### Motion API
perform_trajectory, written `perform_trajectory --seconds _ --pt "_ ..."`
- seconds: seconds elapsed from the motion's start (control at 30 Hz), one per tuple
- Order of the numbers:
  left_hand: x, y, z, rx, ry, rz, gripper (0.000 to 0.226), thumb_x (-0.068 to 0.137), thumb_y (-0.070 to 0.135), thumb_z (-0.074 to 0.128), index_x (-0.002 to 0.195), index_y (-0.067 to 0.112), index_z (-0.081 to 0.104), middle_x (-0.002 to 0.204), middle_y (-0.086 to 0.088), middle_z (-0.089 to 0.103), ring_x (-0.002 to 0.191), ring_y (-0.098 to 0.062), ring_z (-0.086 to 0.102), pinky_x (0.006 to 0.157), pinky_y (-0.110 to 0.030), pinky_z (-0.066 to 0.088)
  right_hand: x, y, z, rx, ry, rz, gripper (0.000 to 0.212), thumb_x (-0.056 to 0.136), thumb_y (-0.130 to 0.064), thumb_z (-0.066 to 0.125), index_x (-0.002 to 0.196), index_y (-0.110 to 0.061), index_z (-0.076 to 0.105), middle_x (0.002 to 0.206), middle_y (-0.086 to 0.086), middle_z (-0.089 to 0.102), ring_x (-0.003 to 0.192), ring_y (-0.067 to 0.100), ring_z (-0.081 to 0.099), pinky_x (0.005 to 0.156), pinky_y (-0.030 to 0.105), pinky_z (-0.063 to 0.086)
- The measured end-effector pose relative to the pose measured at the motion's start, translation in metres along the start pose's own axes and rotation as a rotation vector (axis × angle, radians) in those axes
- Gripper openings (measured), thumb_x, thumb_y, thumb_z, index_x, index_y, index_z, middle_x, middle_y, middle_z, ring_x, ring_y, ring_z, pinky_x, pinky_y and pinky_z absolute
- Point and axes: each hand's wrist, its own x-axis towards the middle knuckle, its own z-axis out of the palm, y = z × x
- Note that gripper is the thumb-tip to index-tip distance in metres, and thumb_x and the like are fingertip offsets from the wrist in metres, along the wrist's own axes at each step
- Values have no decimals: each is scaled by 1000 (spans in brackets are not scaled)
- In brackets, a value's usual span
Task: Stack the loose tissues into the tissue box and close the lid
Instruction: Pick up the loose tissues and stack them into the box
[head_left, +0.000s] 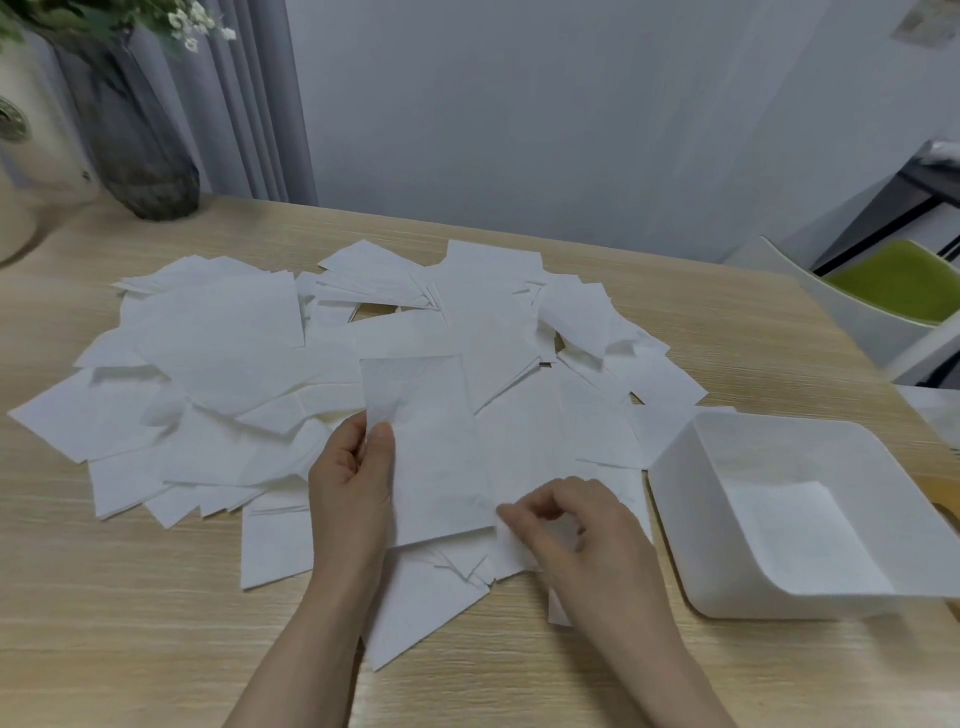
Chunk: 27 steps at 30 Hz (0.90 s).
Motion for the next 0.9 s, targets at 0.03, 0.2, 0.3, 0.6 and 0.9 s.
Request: perform_trajectory --seconds 0.03,0.2,0.3,0.6,0.9 --pt "0 0 0 -1 8 4 18 100 13 52 97 19 69 80 14 72 76 -2 64 65 -17 50 4 3 -1 -14 39 -1 14 83 -48 61 82 -35 64 88 -24 60 94 -3 51 72 16 36" --pt "-2 3 -1 -21 42 9 19 100 12 52 95 19 69 75 17 70 70 3 62 60 -11 48 21 18 -7 -135 58 144 47 85 -44 64 127 -31 49 115 -18 49 112 5 45 89 28 43" --pt "-2 3 -1 -14 42 1 18 99 12 53 95 19 69 75 17 70 70 2 63 60 -12 48 26 21 -7 -139 4 236 63 80 -48 68 134 -29 43 115 -13 49 113 9 44 92 34 44" --pt "-1 3 0 8 26 1 21 99 10 52 90 20 69 72 15 69 67 1 61 59 -12 47 29 21 -3 150 -36 356 26 79 -31 72 104 -33 61 66 -13 47 65 7 49 70 34 46" --pt "-3 4 1 11 -4 -7 23 99 10 51 90 20 69 75 11 71 70 -3 63 63 -19 50 23 24 -14 307 239 318 13 91 -14 61 78 -16 62 52 -16 57 50 1 50 48 10 36"
